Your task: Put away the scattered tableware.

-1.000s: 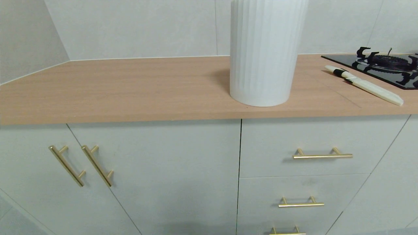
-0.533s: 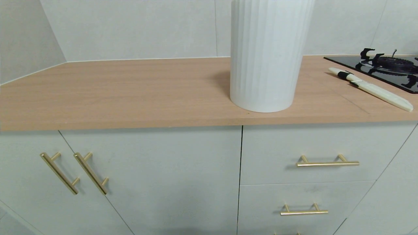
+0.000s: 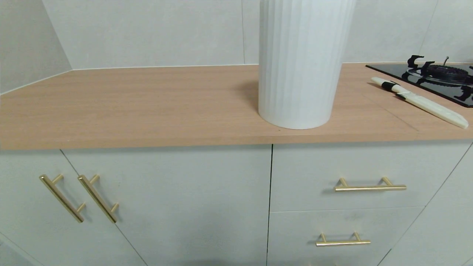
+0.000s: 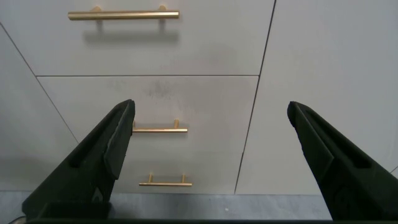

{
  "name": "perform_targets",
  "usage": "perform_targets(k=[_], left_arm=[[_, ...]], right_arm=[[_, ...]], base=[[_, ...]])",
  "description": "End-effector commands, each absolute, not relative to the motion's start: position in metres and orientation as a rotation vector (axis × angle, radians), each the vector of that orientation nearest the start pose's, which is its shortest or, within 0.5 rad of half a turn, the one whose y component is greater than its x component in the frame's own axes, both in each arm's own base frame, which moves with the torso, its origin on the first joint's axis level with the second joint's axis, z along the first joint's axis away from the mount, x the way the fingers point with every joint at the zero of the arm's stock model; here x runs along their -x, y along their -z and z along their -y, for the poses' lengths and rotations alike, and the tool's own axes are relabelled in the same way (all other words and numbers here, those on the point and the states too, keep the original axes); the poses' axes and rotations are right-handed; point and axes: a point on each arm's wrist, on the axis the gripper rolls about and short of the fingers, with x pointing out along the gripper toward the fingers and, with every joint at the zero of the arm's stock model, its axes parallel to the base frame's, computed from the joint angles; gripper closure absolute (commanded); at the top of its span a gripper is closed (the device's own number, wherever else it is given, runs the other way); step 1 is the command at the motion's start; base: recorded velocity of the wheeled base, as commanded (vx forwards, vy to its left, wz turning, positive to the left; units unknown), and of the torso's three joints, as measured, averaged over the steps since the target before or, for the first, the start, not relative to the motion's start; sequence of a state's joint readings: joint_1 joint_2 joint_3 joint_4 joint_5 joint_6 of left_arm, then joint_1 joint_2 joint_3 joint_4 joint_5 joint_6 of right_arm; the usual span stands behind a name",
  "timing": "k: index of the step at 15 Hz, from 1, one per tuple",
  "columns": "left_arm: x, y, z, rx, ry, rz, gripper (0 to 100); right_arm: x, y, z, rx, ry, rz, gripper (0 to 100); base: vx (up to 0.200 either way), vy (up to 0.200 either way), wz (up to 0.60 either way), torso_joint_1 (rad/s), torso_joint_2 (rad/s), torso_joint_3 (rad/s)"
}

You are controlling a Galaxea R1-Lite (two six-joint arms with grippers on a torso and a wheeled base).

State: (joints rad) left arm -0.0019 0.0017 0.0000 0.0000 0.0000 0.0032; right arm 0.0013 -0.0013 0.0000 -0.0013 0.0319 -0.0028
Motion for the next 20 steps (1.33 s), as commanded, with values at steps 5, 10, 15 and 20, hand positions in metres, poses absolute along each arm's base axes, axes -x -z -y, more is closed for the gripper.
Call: perform_targets(k=[5, 10, 15, 20], left_arm=[[0.0226, -0.0755, 0.0000, -0.002, 0.002, -0.003, 0], [0.0226, -0.0755, -0.0001, -0.002, 0.000, -0.003, 0], [0.0226, -0.0755, 0.0000, -0.002, 0.002, -0.003, 0], [0.0226, -0.0755, -0.0001, -0.002, 0.000, -0.003, 0]], right_arm=[[0.0228, -0.0756, -0.0007, 0.003, -0.035, 0.002, 0], [0.0228, -0.0756, -0.0007, 0.003, -0.035, 0.002, 0], [0.0228, -0.0756, -0.0007, 0.005, -0.035, 0.002, 0], [0.0228, -0.0756, -0.0007, 0.005, -0.035, 0.002, 0]], base=[[0.000, -0.160, 0.00, 0.001, 0.00, 0.001], [0.000, 0.000, 0.00, 0.000, 0.00, 0.000], [0.000, 0.000, 0.00, 0.000, 0.00, 0.000], [0.000, 0.000, 0.00, 0.000, 0.00, 0.000]])
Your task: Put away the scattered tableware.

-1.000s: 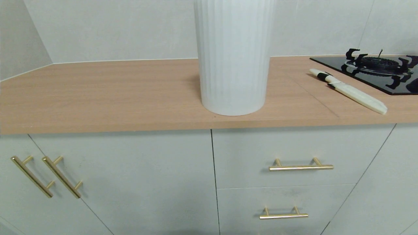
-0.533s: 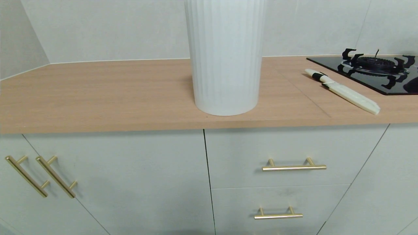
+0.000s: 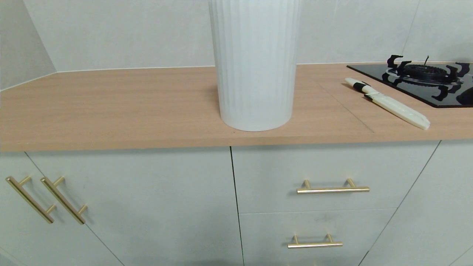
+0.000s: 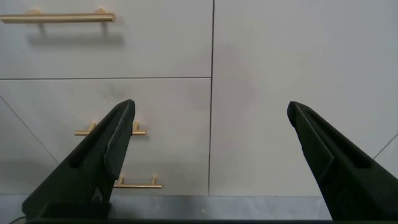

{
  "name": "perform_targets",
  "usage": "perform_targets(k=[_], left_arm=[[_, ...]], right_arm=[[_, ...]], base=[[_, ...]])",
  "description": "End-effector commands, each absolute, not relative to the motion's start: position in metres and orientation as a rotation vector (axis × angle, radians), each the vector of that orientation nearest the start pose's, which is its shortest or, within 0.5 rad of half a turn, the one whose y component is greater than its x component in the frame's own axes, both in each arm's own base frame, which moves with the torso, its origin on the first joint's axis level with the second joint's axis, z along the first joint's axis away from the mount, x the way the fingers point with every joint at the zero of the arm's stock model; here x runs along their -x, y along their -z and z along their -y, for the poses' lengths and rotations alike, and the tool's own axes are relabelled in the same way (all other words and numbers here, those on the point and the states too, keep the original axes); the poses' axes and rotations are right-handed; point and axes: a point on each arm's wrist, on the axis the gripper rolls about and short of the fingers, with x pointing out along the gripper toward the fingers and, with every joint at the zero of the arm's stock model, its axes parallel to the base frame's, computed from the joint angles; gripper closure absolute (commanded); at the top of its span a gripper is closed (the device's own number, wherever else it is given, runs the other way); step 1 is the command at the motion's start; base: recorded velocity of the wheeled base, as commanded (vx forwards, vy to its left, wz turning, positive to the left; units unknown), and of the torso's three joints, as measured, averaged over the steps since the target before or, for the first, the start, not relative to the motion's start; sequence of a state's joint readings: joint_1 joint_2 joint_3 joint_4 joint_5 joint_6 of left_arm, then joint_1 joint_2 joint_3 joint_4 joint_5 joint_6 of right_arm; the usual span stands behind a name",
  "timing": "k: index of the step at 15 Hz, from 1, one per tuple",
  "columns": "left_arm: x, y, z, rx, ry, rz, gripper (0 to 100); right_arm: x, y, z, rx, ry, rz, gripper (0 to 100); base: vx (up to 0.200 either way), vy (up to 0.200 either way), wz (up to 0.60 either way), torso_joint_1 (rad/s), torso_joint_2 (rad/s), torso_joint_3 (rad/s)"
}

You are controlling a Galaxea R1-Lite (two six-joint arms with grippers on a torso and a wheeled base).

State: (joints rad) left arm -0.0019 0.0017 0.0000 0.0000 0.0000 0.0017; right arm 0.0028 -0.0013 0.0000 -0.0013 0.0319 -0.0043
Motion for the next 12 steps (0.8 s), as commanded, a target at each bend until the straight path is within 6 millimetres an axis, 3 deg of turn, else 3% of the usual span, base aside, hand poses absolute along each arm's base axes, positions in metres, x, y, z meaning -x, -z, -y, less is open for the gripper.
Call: perform_targets(k=[1, 7, 12], left_arm=[[0.0226, -0.0755, -0.0001, -0.002, 0.000, -0.003, 0], [0.0227, -0.0755, -0.0001, -0.002, 0.000, -0.002, 0], [0.0226, -0.0755, -0.0001, -0.002, 0.000, -0.003, 0]], right_arm=[[0.0228, -0.0756, -0.0007, 0.005, -0.035, 0.002, 0], [0.0228, -0.0756, -0.0007, 0.005, -0.035, 0.002, 0], [0.0228, -0.0756, -0.0007, 0.005, -0.035, 0.002, 0]], base=[[0.000, 0.000, 0.00, 0.000, 0.00, 0.000], [0.000, 0.000, 0.00, 0.004, -0.02, -0.012], [0.000, 0.000, 0.00, 0.089, -0.33, -0.271]])
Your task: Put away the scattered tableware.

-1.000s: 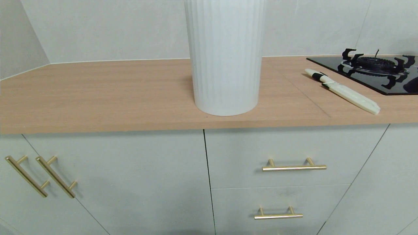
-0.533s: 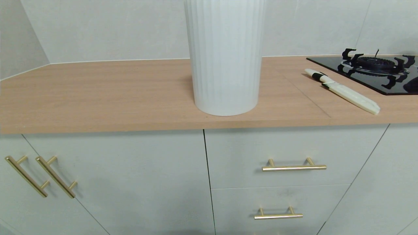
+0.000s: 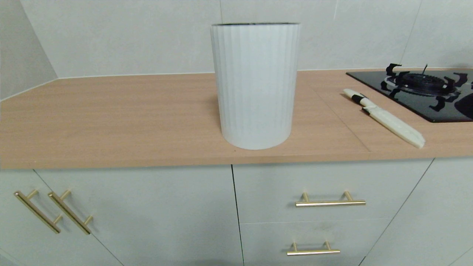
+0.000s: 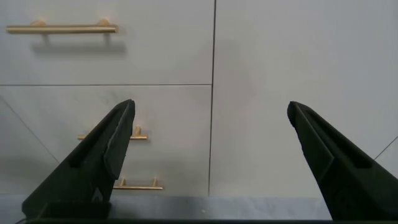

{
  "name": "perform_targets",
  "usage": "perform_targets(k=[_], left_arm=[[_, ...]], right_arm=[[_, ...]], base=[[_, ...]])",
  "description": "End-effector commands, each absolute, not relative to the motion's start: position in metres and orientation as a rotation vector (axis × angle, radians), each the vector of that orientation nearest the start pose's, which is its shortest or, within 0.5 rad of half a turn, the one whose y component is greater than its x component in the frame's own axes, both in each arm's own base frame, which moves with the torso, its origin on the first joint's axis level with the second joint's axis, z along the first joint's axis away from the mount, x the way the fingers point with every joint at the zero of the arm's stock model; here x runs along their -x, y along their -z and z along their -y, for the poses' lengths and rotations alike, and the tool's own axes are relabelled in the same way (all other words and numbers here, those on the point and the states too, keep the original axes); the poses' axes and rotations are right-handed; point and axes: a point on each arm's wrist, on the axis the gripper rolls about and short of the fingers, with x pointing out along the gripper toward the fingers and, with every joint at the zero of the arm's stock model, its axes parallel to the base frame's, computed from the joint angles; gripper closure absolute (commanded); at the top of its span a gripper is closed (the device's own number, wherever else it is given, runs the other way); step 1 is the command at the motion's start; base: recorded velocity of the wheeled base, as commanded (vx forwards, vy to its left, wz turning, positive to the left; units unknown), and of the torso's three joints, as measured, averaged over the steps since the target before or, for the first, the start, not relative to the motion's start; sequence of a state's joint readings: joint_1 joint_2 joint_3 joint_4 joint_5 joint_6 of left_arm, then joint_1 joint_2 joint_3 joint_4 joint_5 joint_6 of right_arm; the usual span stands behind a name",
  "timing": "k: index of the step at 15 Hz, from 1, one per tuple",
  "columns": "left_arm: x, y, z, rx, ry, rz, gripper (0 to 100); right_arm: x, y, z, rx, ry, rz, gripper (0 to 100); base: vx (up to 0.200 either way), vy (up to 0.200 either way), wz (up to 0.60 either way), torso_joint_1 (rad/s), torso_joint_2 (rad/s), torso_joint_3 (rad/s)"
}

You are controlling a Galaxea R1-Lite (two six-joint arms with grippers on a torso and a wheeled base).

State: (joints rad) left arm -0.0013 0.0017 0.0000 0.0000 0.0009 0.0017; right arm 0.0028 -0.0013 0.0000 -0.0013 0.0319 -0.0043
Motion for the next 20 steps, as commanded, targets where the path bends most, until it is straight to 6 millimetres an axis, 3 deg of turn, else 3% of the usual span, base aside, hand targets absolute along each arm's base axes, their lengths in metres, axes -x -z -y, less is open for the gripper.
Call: perform_targets(k=[1, 20], left_arm=[[0.0226, -0.0755, -0.0001, -0.002, 0.000, -0.003, 0], [0.0227, -0.0755, -0.0001, -0.002, 0.000, -0.002, 0]], right_arm=[[0.0228, -0.0756, -0.0007, 0.005, -0.035, 0.002, 0], [0.0228, -0.0756, -0.0007, 0.005, -0.035, 0.002, 0]], base=[[0.000, 0.000, 0.00, 0.105, -0.56, -0.310], [0.000, 0.000, 0.00, 0.199, -0.49, -0.290]])
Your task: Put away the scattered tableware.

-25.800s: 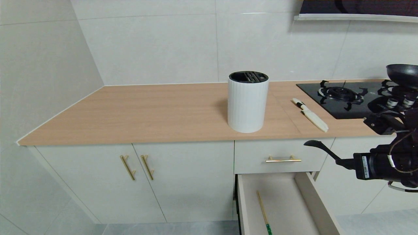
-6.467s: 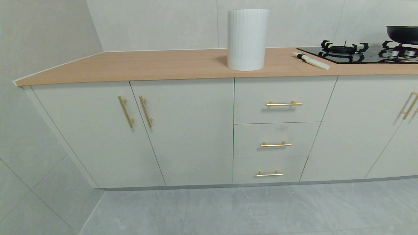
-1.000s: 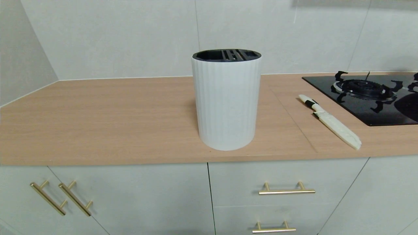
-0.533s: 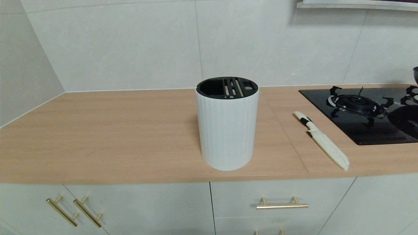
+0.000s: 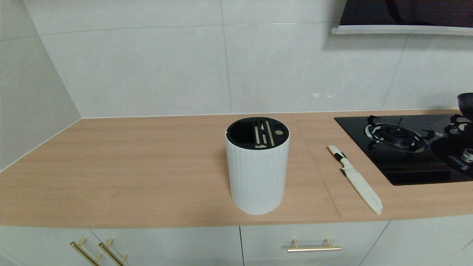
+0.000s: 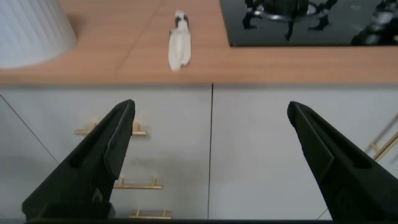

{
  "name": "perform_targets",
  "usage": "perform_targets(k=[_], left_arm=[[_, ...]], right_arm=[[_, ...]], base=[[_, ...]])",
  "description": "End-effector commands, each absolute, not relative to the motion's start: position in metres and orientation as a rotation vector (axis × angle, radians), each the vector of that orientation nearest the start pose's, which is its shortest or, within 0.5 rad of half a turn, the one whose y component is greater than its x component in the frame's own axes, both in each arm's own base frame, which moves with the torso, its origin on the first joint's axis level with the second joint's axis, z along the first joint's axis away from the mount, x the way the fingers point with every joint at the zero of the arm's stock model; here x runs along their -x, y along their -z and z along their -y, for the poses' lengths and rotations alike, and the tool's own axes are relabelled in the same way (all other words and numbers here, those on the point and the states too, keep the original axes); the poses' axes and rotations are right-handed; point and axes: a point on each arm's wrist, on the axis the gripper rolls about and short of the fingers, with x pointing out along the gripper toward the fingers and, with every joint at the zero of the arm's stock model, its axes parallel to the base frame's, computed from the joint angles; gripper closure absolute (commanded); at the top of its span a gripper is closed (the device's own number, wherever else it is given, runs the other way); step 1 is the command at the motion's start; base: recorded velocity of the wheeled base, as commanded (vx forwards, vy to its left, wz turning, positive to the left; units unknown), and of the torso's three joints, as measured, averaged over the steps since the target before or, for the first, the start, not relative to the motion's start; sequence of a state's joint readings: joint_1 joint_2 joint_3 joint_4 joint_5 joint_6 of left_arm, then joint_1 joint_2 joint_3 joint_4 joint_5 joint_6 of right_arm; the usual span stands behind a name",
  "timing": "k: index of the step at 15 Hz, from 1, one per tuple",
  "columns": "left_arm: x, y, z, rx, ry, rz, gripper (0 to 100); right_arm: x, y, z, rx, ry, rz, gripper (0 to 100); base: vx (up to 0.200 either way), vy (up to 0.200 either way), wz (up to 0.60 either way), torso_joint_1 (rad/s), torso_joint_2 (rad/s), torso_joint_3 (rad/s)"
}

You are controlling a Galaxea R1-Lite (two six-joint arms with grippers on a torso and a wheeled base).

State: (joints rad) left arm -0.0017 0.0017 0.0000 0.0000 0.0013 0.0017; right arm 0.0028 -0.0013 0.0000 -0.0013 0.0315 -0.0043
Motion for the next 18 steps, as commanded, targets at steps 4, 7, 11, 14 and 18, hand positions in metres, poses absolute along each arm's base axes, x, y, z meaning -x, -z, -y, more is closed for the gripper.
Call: perform_targets(k=[4, 7, 11, 14, 18], left_arm=[[0.0226, -0.0755, -0.0001, -0.002, 0.000, -0.003, 0], [0.0226, -0.0755, -0.0001, -0.002, 0.000, -0.003, 0], [0.0226, -0.0755, -0.0001, -0.002, 0.000, -0.003, 0], [0.0227, -0.0755, -0.0001, 0.000, 0.000, -0.002, 0], [0.0227, -0.0755, -0.0001, 0.000, 0.000, -0.002, 0]], right_arm=[[0.0228, -0.0756, -0.0007, 0.005, -0.035, 0.002, 0], [0.0228, -0.0756, -0.0007, 0.005, -0.035, 0.002, 0], [0.0228, -0.0756, -0.0007, 0.005, -0.035, 0.002, 0], [0.0228, -0.0758, -0.0007, 0.005, -0.035, 0.003, 0], [0.0228, -0.0756, -0.0006, 0.002, -0.034, 0.002, 0]], base=[[0.000, 0.000, 0.00, 0.259, -0.55, -0.305], [0.000, 0.000, 0.00, 0.276, -0.59, -0.320], [0.000, 0.000, 0.00, 0.244, -0.50, -0.260], [0.000, 0.000, 0.00, 0.188, -0.38, -0.199], [0.000, 0.000, 0.00, 0.055, -0.11, -0.060]])
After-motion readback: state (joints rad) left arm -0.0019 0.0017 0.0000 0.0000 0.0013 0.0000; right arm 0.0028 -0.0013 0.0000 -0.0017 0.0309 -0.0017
